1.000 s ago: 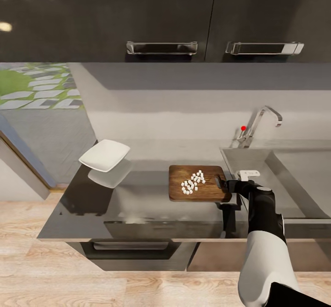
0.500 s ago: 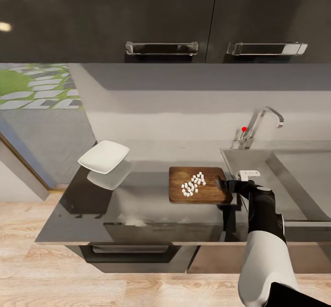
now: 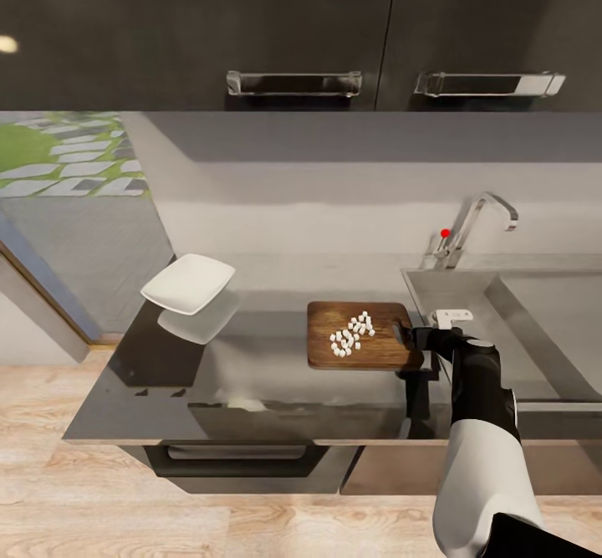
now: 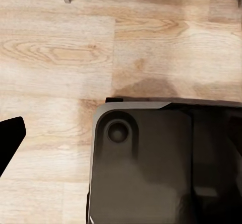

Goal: In the kitchen, take the Vidalia onion out of the sink, dice it on the chopping board with the paring knife, put the diced onion into the bowl on the countertop, then place both the paring knife and the chopping board into the sink.

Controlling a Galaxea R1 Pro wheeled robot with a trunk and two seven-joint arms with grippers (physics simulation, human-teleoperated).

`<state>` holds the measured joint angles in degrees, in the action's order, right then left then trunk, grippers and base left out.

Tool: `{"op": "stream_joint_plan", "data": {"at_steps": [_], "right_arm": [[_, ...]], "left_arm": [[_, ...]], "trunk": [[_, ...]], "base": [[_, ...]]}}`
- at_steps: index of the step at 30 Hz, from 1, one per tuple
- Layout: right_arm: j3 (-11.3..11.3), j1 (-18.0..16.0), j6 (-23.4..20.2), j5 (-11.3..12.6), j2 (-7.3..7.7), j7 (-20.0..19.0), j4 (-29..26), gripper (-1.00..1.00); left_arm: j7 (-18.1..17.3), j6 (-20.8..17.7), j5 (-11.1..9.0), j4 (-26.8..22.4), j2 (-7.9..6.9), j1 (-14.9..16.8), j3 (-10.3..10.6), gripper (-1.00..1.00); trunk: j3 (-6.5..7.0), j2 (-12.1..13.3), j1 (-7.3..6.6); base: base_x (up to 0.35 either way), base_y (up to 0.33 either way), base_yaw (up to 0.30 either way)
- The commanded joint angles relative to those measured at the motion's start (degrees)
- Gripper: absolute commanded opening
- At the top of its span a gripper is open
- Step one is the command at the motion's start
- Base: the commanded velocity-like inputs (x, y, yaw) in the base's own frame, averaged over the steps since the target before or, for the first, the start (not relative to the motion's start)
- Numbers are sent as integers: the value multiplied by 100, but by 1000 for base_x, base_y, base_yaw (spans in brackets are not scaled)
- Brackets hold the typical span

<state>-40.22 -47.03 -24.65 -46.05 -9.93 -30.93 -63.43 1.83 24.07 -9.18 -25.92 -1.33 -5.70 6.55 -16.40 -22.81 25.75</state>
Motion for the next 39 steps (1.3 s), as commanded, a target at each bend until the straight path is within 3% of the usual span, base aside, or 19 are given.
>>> {"op": "stream_joint_plan", "data": {"at_steps": [1,39], "right_arm": [[-21,-8,-4,-54,-7,-54,-11,100],[-21,-8,-4,-54,-7,-54,-11,100]], "left_arm": [[19,10,-57,-9,-8,-1,48,100],[19,10,-57,21,-8,-1,48,100]], "trunk": [[-15,-11,3],[-155,-11,3]], "base": [[0,0,0],[0,0,0]]}}
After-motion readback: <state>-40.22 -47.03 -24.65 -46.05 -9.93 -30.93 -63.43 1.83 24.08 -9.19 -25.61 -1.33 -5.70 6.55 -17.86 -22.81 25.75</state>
